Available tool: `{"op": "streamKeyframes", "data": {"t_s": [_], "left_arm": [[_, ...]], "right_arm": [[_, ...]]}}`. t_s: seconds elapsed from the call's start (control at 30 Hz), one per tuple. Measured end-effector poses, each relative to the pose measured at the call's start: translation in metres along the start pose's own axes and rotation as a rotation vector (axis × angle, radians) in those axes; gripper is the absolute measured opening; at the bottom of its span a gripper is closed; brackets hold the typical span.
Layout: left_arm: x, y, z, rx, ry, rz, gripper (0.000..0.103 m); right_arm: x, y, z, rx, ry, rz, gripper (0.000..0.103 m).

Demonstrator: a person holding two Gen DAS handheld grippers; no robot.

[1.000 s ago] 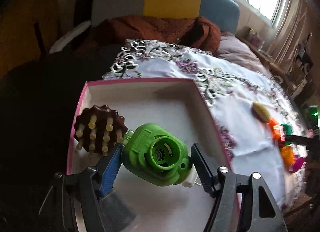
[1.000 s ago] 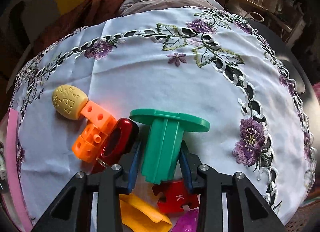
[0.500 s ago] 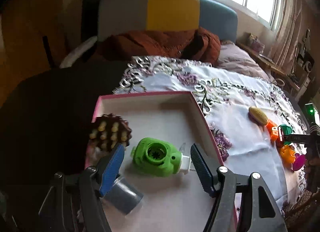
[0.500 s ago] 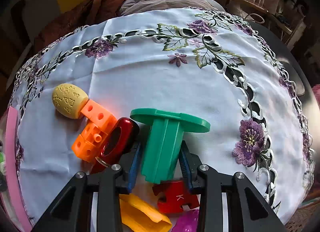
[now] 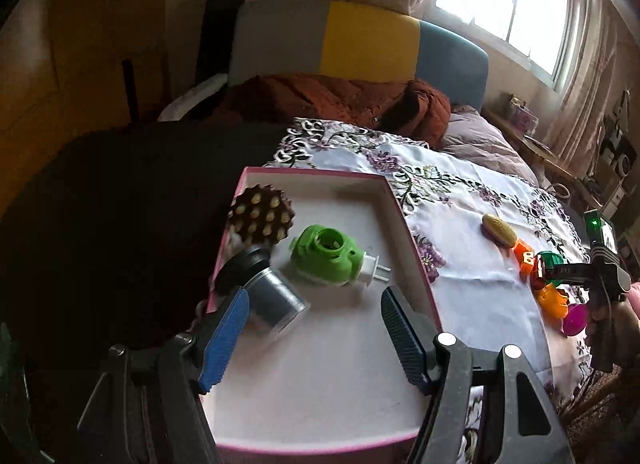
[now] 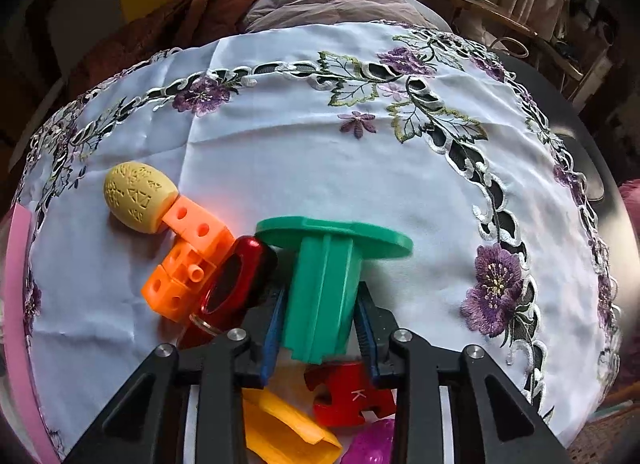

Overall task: Organize rigid objects
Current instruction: 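Carry the green mushroom piece into the tray and release it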

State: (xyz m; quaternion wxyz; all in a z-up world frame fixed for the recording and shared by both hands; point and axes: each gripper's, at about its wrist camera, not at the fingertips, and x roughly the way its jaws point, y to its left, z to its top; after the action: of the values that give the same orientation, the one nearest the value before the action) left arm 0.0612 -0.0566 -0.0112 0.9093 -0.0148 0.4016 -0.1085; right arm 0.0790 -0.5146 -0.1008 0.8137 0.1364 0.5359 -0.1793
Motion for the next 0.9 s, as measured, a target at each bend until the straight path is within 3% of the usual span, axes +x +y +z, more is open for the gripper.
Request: {"op": "streamKeyframes", "data": {"t_s": [0.3,0.5,0.9], "left_arm": [[-0.012,0.03,-0.022,-0.057,0.009,0.032,0.07],[-0.018,0.054,-0.036,-0.109,0.016,0.053,0.07],[-0.018,0.061,-0.044,-0.118,0.02,0.05,0.07]], "right_arm": [[-0.011,0.003,0.001,-0.022,-0.051,-0.023,0.03],[-0.042,0.018,-0.003,-0.072,-0.19,0.043,0.03],[-0.07,0.068,-0.033,-0.176,-0.239,0.188,0.03]]}}
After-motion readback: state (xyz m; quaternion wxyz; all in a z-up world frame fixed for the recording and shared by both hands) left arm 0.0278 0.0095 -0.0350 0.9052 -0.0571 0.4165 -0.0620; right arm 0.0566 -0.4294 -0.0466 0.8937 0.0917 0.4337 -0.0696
